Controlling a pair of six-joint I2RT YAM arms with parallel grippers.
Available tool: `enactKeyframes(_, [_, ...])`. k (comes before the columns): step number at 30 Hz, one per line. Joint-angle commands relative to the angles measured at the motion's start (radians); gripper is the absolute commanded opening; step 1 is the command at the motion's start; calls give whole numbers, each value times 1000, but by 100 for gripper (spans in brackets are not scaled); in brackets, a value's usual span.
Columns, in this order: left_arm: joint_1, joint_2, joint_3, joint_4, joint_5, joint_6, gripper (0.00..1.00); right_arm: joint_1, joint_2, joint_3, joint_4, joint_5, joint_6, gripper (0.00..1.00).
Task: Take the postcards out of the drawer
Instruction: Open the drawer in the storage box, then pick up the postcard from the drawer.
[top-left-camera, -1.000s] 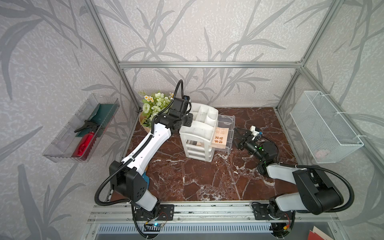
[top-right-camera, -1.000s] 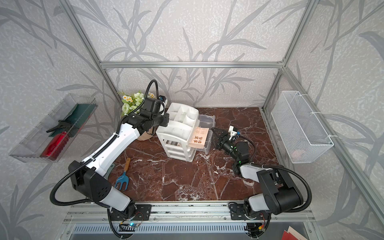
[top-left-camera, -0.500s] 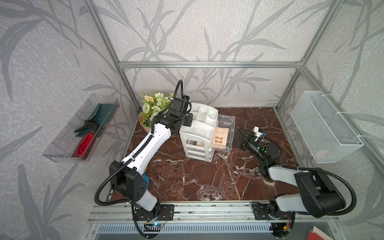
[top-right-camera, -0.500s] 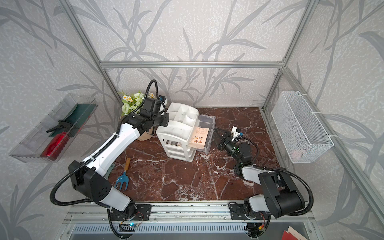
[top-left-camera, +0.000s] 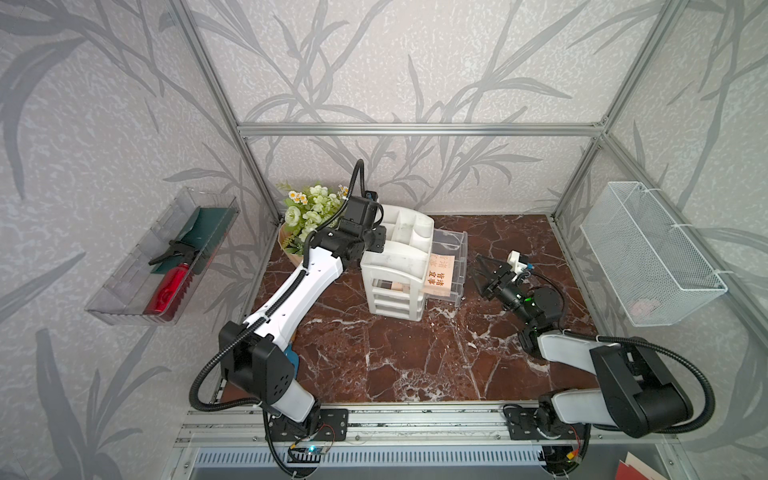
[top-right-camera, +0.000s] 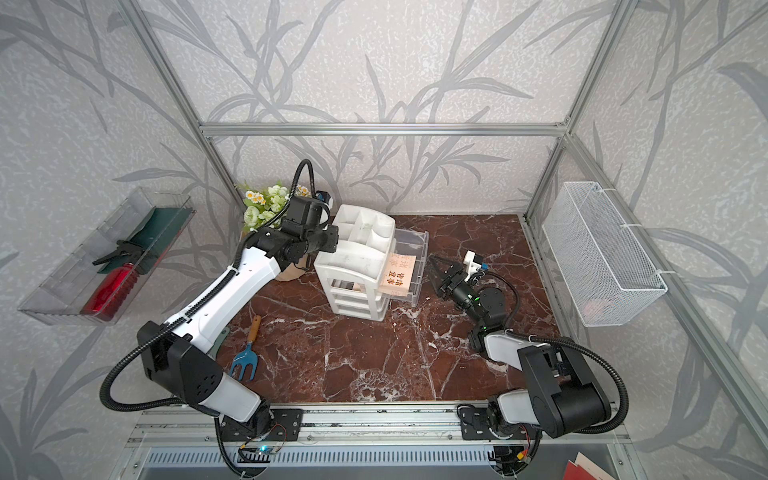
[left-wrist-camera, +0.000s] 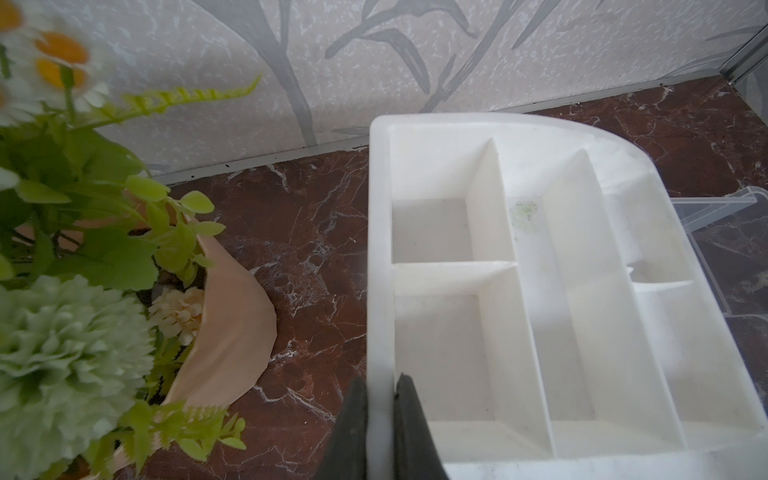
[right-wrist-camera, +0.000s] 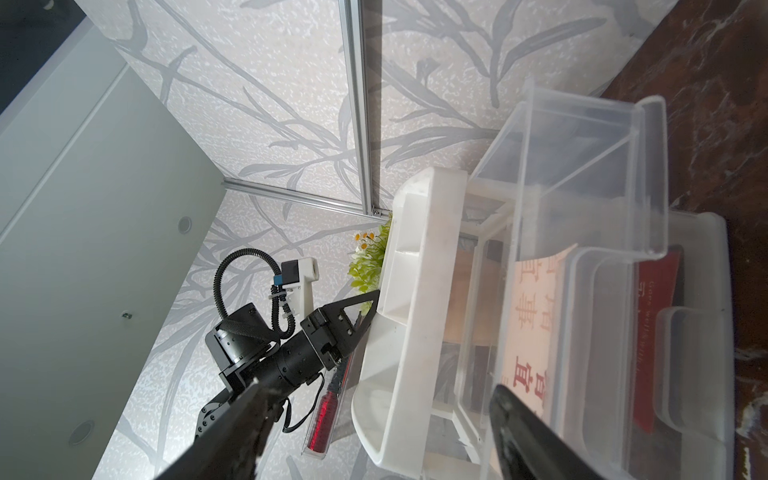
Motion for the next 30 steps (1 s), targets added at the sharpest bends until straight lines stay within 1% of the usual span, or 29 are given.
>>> enactKeyframes(1, [13,16,-59,-160,-63,-34,0,-4,-1,31,-20,-48,-68,82])
enactKeyframes(3, [13,8,-71,-151,-69,-44,0,-4,-23,51,-94,-74,-113,81])
enactKeyframes(5, [12,1,-85,-143,-78,-53,0,-4,-63,76,-208,-98,-175,81])
enactKeyframes(8, [13,-5,-85,-157,-116,-76,0,-3,-164,128,-450,-114,-311,81])
enactKeyframes(10, [13,-9,-85,-168,-141,-89,0,-3,-257,188,-699,-107,-435,81])
enactKeyframes(13, [13,-15,-92,-176,-170,-109,0,2,-374,298,-1065,-47,-635,84])
enactKeyframes(16, [13,-25,-108,-176,-182,-138,0,2,-426,419,-1360,23,-792,86])
enactKeyframes(19, [12,-34,-121,-179,-188,-164,0,2,-422,497,-1505,37,-866,86])
enactKeyframes(23, [12,-55,-136,-192,-220,-199,0,8,-377,560,-1575,4,-885,84])
enactKeyframes(25, [12,-72,-152,-191,-235,-212,0,28,-354,590,-1600,0,-888,82])
enactKeyframes(27, [12,-91,-169,-187,-249,-226,0,71,-335,637,-1651,34,-938,81])
enactKeyframes(30, [13,-122,-197,-179,-264,-247,0,150,-293,734,-1769,127,-987,81])
